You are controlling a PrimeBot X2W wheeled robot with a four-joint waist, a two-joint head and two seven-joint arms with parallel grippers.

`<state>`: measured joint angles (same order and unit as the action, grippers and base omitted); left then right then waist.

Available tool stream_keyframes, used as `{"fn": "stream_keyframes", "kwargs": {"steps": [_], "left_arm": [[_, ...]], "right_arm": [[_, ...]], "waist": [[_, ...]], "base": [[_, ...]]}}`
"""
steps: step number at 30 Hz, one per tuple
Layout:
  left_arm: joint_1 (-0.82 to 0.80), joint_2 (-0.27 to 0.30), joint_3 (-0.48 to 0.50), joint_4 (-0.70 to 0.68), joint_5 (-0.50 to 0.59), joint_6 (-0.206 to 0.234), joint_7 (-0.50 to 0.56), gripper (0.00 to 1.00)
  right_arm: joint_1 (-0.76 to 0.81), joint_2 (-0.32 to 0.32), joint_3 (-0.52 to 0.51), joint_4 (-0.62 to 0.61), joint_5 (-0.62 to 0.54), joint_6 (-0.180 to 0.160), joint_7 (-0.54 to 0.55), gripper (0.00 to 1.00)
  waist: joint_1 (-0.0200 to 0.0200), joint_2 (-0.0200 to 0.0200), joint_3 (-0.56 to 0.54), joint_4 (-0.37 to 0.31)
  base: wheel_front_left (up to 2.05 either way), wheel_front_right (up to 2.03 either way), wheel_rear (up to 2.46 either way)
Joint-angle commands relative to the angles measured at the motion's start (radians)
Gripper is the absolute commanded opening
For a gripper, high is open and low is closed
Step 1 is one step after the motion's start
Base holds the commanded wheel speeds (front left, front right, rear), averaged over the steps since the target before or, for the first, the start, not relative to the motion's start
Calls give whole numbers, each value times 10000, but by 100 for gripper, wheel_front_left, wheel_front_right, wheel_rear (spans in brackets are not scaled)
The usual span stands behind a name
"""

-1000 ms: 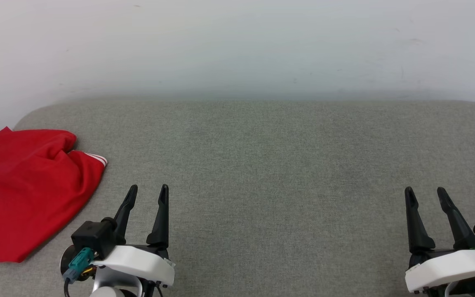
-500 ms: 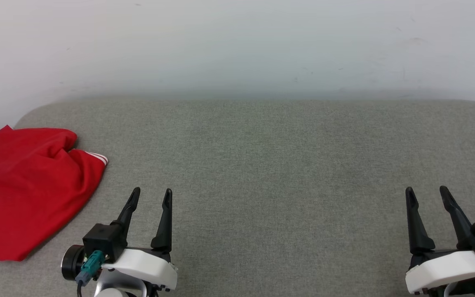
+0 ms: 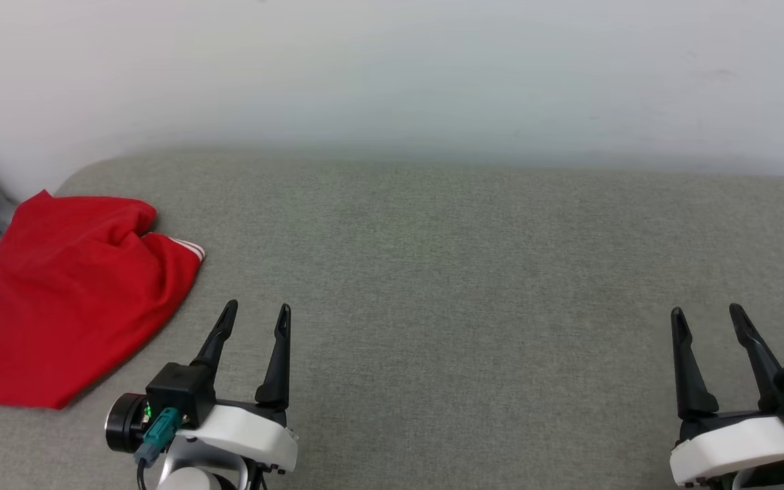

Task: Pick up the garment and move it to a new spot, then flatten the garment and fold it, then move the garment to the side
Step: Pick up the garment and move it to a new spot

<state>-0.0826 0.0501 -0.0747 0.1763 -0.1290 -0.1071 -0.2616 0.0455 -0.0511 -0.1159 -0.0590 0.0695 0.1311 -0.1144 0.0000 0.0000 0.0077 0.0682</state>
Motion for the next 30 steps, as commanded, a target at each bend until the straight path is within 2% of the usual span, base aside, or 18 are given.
{"fn": "stream_keyframes", "kwargs": {"steps": [1, 8, 24, 30], "left_arm": [[-122, 1, 15, 12, -87, -28, -40, 100], [-272, 0, 112, 48, -249, 16, -40, 100], [-371, 5, 682, 277, 179, -5, -40, 100], [-246, 8, 1043, 198, 122, -49, -40, 100]], "right_arm": [[9, 14, 46, -69, 1, -7, -48, 100], [-77, 14, 227, -157, 68, -7, -46, 100], [-378, 14, 863, -248, -265, -7, 35, 100], [-494, 14, 1167, -177, -219, -7, 29, 100]], "waist": [[0, 0, 35, 236], [0, 0, 85, 1192], [0, 0, 74, 3846], [0, 0, 59, 4484]], "base": [[0, 0, 0], [0, 0, 0], [0, 0, 0], [0, 0, 0]]}}
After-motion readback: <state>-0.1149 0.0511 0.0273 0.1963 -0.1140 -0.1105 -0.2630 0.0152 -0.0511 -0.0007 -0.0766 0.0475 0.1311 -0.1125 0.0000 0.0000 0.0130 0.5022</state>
